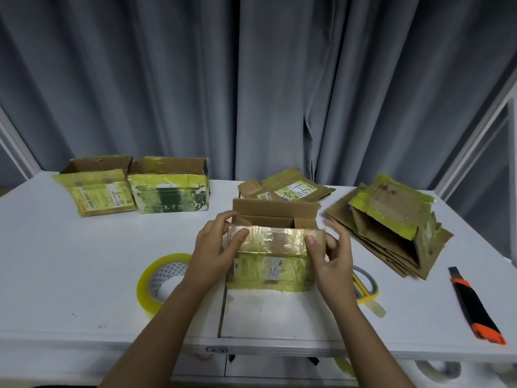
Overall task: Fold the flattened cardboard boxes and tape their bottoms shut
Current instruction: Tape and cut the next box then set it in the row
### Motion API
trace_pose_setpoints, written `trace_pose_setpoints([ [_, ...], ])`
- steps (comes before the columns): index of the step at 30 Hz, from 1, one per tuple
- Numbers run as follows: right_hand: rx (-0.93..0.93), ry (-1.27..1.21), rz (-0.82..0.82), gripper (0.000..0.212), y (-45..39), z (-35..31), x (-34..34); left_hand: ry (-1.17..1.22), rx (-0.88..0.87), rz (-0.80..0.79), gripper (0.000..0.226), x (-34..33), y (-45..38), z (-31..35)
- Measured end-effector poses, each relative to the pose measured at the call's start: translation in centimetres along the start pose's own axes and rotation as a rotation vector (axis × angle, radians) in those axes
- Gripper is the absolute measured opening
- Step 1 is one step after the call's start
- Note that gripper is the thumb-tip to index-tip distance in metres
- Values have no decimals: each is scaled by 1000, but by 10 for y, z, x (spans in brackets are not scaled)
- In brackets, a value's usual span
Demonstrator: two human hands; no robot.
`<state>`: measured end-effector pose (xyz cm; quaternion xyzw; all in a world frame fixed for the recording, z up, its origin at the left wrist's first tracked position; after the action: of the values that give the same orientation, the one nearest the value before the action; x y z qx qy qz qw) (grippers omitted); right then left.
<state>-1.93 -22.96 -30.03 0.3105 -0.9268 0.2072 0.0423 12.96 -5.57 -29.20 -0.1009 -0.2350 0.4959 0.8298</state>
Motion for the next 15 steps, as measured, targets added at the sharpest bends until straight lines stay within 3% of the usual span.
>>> trace_pose_setpoints([
  [3,22,102,-70,82,-10,0,2,57,35,34,49,-6,2,2],
  [6,165,399,-240,95,-30,-10,3,57,47,32,60,-7,0,5],
  [9,218,512,-367,78,-46,-18,1,50,114,-4,66,-10,-7,1],
  [12,285,551,-319,35,-48,-17,5,44,150,-37,73,-14,-15,3],
  [15,319,564,-280,6,-40,-5,8,37,191,-141,57,-25,-20,7],
])
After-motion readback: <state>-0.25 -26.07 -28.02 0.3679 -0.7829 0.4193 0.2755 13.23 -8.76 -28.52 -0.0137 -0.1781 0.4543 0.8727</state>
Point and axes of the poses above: each hand's wrist, its own y-axis away from the middle knuckle, its own x-axis out of the back of the hand, z = x × y, the point moved 5 cm from there along -y, towards the middle knuckle, and after that the axes turned 12 degrees about y, right-handed, at the moved point
